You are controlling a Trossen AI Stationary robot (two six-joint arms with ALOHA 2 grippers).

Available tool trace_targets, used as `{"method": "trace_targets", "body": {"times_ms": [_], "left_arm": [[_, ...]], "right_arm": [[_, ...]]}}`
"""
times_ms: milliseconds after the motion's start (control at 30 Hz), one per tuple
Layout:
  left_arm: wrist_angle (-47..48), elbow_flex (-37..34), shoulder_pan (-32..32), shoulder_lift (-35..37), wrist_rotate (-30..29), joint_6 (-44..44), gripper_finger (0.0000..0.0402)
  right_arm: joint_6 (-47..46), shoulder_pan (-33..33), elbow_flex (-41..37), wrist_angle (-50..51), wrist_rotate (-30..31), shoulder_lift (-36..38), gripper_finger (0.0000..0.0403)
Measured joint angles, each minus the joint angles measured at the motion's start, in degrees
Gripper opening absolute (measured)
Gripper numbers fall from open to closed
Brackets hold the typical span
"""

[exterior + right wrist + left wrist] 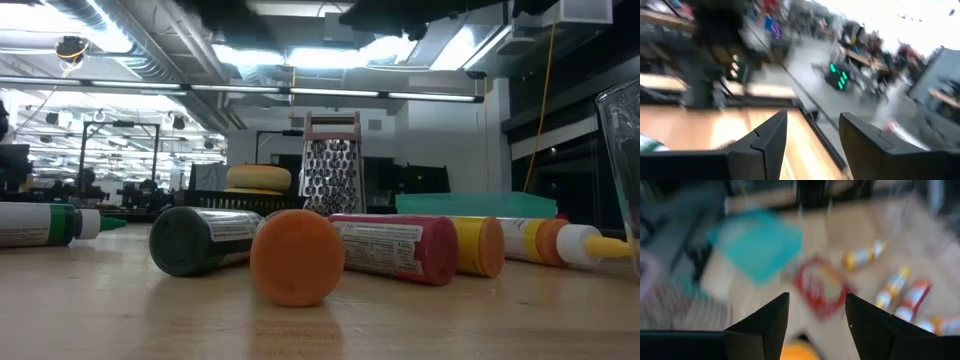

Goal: Pick & Place Food Item
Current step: Put the red popcorn into the green bin

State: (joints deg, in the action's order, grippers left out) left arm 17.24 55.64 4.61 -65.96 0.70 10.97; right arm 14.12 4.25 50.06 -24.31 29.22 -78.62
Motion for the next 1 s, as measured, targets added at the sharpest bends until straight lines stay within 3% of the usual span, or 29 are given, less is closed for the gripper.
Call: {"method": "trace_targets", "body": {"times_ms": [167, 300, 433, 567, 767, 1000], "left_arm": [[-6.7, 0.0, -5.8, 5.3, -6.6, 2.3, 0.018], [-8.3, -1.2, -10.3, 8.6, -10.1, 3.8, 0.0172], [-13.7, -7.9, -14.1, 13.6, -12.3, 3.1, 0.0171], [-16.6, -16.1, -17.4, 21.7, -16.2, 0.7, 0.0171], [-21.8, -26.3, -22.5, 36.0, -20.2, 0.3, 0.0171], [-21.8, -35.9, -27.7, 48.8, -23.6, -1.3, 0.0171]], "right_arm": [[-10.6, 0.7, 7.5, 19.2, 2.5, -2.2, 0.0177], [-11.5, 3.8, 12.6, 23.2, 7.1, -8.3, 0.0177], [-12.4, 5.7, 20.6, 30.6, 12.0, -15.6, 0.0177], [-24.3, 7.0, 30.2, 47.9, 18.2, -21.7, 0.0177], [-41.3, 10.2, 40.4, 67.9, 17.7, -27.8, 0.0178], [-56.8, 12.7, 43.6, 69.3, 10.8, -33.5, 0.0178]]}}
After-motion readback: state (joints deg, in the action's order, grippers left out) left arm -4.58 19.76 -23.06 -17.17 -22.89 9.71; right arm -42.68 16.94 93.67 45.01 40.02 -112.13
